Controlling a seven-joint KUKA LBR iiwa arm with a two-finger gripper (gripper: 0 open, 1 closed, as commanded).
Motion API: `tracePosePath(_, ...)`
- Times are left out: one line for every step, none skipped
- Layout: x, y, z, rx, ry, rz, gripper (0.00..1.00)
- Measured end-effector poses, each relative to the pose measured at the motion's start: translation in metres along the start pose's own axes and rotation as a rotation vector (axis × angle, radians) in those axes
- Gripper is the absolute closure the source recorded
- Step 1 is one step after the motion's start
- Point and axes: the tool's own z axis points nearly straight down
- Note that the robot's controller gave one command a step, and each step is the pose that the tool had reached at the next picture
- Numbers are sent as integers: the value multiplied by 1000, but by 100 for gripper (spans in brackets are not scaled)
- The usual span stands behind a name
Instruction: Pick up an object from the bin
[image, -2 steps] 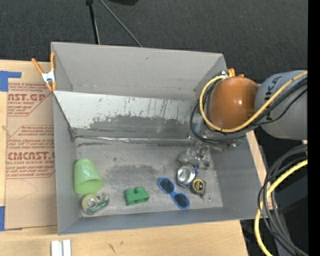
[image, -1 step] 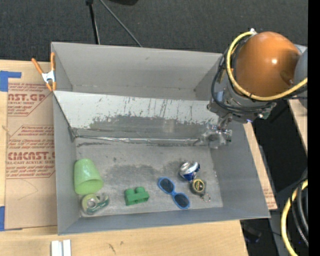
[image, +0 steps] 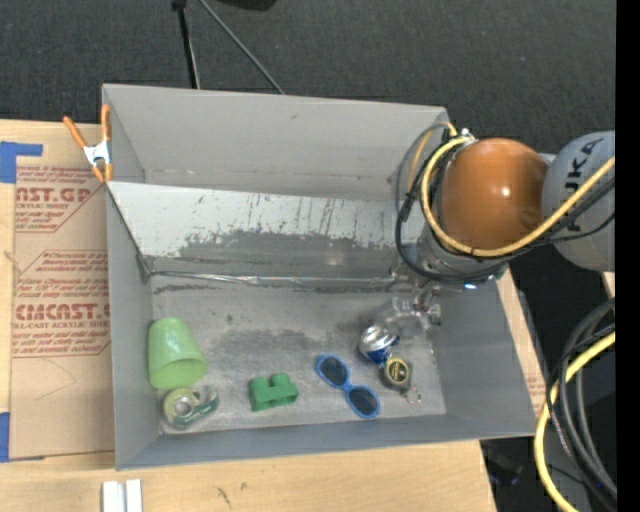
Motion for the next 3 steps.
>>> tracePosePath(-13,1,-109,15,-1,-25,100)
tracePosePath(-14,32,-4,-3,0,104,100)
tracePosePath(-20,39,-80,7,2,-531,100)
